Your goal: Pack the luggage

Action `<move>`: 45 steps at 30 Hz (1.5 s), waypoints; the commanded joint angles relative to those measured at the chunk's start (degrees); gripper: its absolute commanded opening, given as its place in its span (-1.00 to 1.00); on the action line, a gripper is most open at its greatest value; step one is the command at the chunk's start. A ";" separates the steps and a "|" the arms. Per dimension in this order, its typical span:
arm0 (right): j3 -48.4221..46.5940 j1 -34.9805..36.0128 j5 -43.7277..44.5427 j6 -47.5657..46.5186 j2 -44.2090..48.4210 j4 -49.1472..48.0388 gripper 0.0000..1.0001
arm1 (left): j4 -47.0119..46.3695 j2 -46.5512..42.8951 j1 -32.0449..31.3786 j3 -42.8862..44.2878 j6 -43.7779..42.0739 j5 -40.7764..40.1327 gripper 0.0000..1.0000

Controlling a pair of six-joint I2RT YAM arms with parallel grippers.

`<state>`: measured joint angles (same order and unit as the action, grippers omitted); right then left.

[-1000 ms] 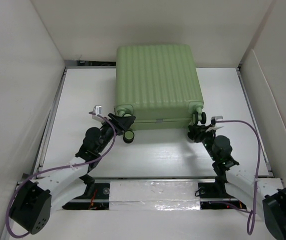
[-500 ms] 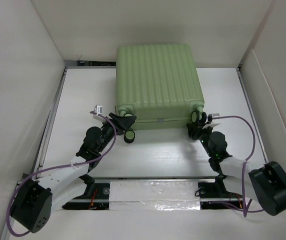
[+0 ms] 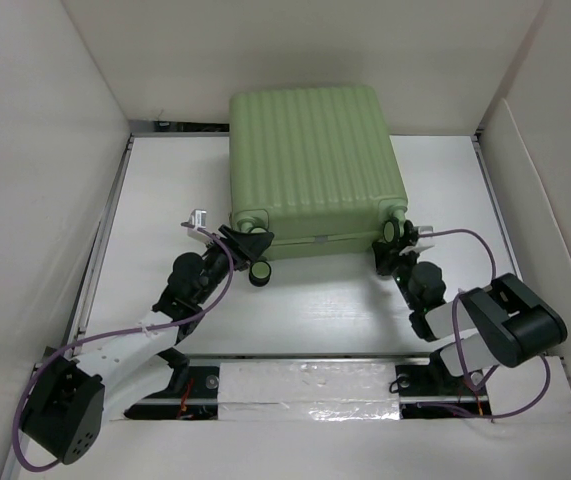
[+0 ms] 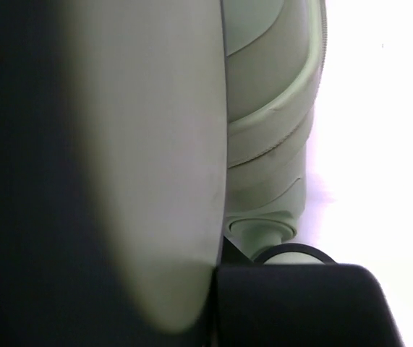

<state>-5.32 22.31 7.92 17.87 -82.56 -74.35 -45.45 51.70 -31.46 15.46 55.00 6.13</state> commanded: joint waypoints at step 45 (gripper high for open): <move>-6.65 35.90 28.73 -2.49 24.18 26.78 -0.85 | -20.47 5.16 -9.49 6.16 -1.65 3.63 -1.00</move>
<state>-15.57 62.22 32.88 12.93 -63.48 -55.16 -52.23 62.94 -39.40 20.34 61.89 5.52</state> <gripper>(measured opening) 0.059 0.506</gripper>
